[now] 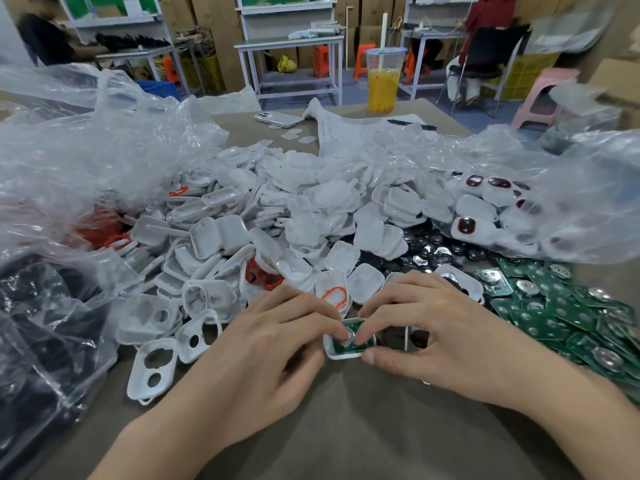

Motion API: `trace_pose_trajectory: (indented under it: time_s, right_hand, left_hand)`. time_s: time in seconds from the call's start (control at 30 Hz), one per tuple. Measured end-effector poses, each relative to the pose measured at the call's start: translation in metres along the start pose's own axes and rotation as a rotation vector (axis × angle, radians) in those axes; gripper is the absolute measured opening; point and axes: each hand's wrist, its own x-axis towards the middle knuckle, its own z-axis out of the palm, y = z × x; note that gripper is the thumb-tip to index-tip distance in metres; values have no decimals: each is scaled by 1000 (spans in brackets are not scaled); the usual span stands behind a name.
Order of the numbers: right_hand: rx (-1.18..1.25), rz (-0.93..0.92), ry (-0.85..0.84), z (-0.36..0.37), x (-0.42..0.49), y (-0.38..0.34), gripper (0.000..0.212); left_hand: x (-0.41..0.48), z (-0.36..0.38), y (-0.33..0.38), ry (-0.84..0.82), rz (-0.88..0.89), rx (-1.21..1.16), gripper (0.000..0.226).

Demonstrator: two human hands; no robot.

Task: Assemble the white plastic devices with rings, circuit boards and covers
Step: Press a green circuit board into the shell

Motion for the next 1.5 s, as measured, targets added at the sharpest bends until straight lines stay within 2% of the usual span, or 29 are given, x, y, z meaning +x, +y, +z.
trace_pose_trajectory:
  time_s: [0.2,0.37,0.63,0.73,0.87,1.03,1.5]
  right_hand:
    - [6,-2,9,0,1,-2,23]
    - [14,4,5,1,1,0,24]
    - [8,3,-5,2,1,2,24]
    - [15,1,-1,2,2,1,23]
    - [25,15,20,3,3,1,24]
    - [38,13,12,2,3,1,24]
    - [54,-4,7,0,2,-1,16]
  left_hand:
    - [0,0,-1,86,24,41,26]
    - [0,1,0,12,35,30,30]
    - [3,3,2,17,4,66,29]
    - [3,5,4,72,10,61,25]
    - [5,7,3,179,-128,-89,19]
    - [4,9,-4,23,-168,-39,31]
    - [3,6,-3,31,-118,-24,23]
